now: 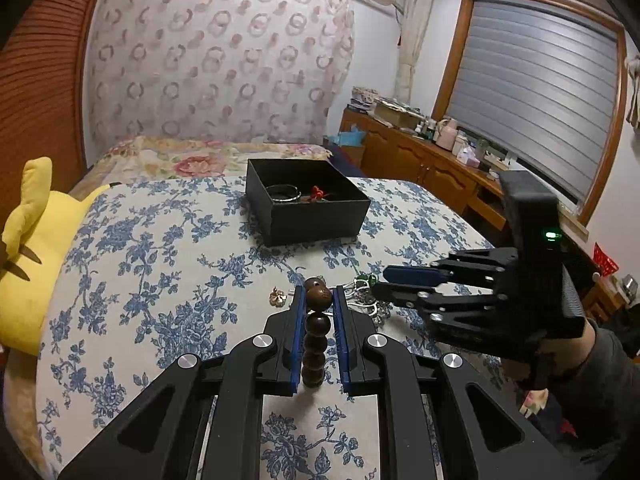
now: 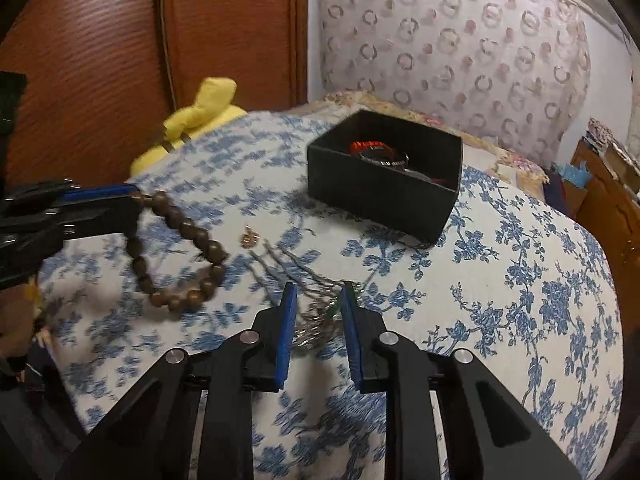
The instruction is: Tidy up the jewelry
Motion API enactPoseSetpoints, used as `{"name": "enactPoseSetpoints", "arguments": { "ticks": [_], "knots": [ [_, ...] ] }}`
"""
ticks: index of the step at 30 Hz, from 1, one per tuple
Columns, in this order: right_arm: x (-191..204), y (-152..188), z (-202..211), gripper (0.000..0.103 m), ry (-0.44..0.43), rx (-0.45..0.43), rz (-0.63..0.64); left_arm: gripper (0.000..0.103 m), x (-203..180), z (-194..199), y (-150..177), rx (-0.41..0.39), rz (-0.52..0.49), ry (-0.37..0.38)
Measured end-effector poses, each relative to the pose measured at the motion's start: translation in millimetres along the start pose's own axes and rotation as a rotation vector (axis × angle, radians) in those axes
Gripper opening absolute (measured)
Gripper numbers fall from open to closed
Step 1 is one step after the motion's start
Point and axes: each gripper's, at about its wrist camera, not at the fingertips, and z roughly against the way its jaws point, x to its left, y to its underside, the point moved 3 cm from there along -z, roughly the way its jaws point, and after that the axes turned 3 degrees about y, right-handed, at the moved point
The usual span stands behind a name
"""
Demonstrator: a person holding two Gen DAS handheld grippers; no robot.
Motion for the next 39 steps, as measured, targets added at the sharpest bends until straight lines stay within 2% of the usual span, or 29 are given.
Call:
{"name": "enactPoseSetpoints", "arguments": {
  "ticks": [7,10,12,16,19,27,39],
  "knots": [
    [-0.6,0.0,-16.4,0.023,0.062,0.060,0.042,0.012,3.8,1.4,2.8,-0.005,0.012,0.006],
    [-1.2,-2.6,-18.7,0.015,0.081,0.063,0.065,0.012,2.8,0.9,3.7,-0.002,0.008,0.005],
    [-2.8,-4.9,-17.5,0.006,0.069,0.063,0.062,0.012,1.8,0.6,4.6,-0.001,0.007,0.006],
    [-5.4,-7.9,-15.5,0.006,0.065,0.052,0.063,0.012,2.0,-0.1,5.4,-0.001,0.010,0.006],
    [-8.0,-9.8,-13.2,0.006,0.052,0.036,0.051,0.012,2.3,-1.5,5.8,0.001,0.011,0.004],
    [-13.9,-27.9,21.4,0.006,0.042,-0.080,0.019,0.012,0.7,-1.2,-2.8,-0.010,-0.002,0.001],
    [-31.5,-59.7,61.3,0.006,0.063,-0.200,0.015,0.012,-7.9,0.7,-44.9,-0.061,-0.049,0.003]
  ]
}}
